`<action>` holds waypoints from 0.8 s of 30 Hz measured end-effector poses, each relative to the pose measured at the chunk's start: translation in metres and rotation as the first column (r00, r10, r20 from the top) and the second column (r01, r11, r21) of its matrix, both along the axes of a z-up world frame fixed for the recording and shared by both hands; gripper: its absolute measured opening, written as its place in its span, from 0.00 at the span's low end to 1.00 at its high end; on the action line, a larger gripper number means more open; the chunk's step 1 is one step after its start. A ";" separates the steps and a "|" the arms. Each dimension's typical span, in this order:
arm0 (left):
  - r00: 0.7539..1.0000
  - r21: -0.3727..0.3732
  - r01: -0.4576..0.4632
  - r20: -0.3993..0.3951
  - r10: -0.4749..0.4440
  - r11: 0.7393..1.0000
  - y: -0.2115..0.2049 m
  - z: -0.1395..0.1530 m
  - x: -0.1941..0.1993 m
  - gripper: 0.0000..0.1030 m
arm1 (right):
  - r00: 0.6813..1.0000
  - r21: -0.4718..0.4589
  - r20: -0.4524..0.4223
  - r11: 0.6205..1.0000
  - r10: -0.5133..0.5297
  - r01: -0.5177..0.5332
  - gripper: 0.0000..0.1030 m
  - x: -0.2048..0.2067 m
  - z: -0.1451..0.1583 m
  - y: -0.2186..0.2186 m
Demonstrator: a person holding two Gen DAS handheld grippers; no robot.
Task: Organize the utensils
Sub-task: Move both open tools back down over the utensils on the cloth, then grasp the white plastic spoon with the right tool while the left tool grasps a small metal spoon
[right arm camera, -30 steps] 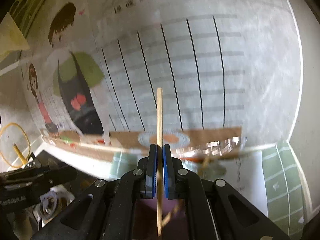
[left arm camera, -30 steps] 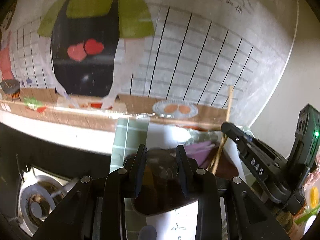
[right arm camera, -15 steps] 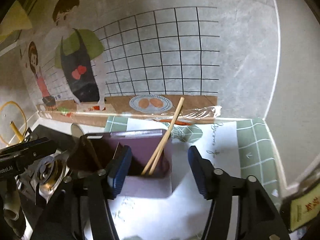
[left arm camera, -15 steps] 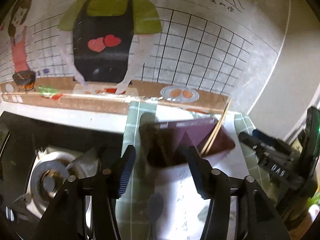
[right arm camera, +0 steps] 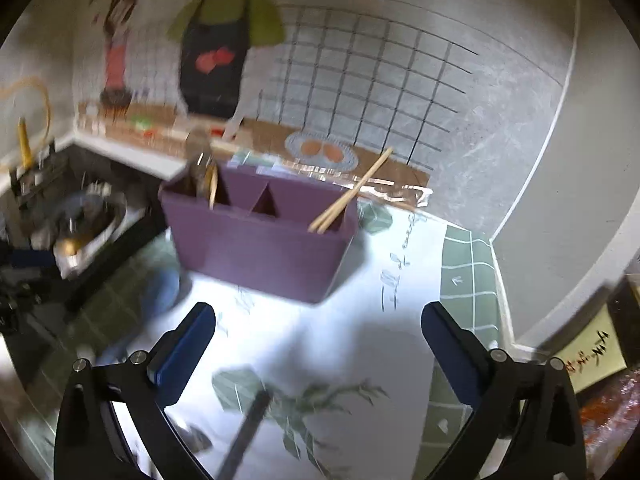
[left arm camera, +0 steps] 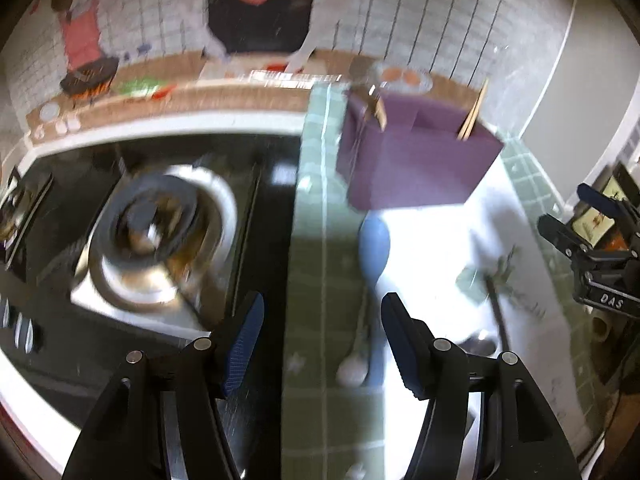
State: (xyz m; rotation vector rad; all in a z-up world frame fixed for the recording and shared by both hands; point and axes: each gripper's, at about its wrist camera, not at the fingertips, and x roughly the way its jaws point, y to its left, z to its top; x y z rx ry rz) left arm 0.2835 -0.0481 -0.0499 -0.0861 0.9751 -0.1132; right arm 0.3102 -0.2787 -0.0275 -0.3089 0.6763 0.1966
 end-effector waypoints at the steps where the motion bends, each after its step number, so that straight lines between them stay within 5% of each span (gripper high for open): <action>1: 1.000 -0.003 -0.010 -0.017 0.010 1.000 0.004 -0.006 -0.005 0.61 | 1.000 -0.016 -0.008 1.000 0.015 -0.015 0.99 -0.007 -0.005 0.003; 7: 0.996 -0.012 -0.058 -0.063 0.057 0.998 0.022 -0.021 -0.026 0.63 | 0.983 -0.016 -0.150 0.993 0.109 -0.113 0.98 -0.040 -0.034 0.015; 9: 0.996 -0.012 -0.065 -0.064 0.064 0.998 0.024 -0.021 -0.028 0.64 | 0.967 0.015 -0.213 0.990 0.142 -0.142 0.79 -0.051 -0.041 0.018; 11: 0.995 -0.019 -0.072 -0.067 0.071 0.997 0.027 -0.022 -0.031 0.66 | 0.941 0.058 -0.288 0.984 0.176 -0.166 0.37 -0.059 -0.048 0.021; 12: 0.995 -0.023 -0.075 -0.068 0.073 0.997 0.028 -0.023 -0.031 0.66 | 0.919 0.108 -0.340 0.979 0.198 -0.171 0.32 -0.061 -0.052 0.022; 15: 0.995 -0.025 -0.072 -0.073 0.070 0.997 0.028 -0.023 -0.031 0.66 | 0.881 0.187 -0.400 0.963 0.253 -0.192 0.29 -0.072 -0.058 0.031; 24: 0.997 -0.014 -0.002 -0.081 0.001 1.000 0.011 -0.025 -0.036 0.66 | 0.835 0.189 -0.474 0.959 0.279 -0.213 0.15 -0.086 -0.082 0.051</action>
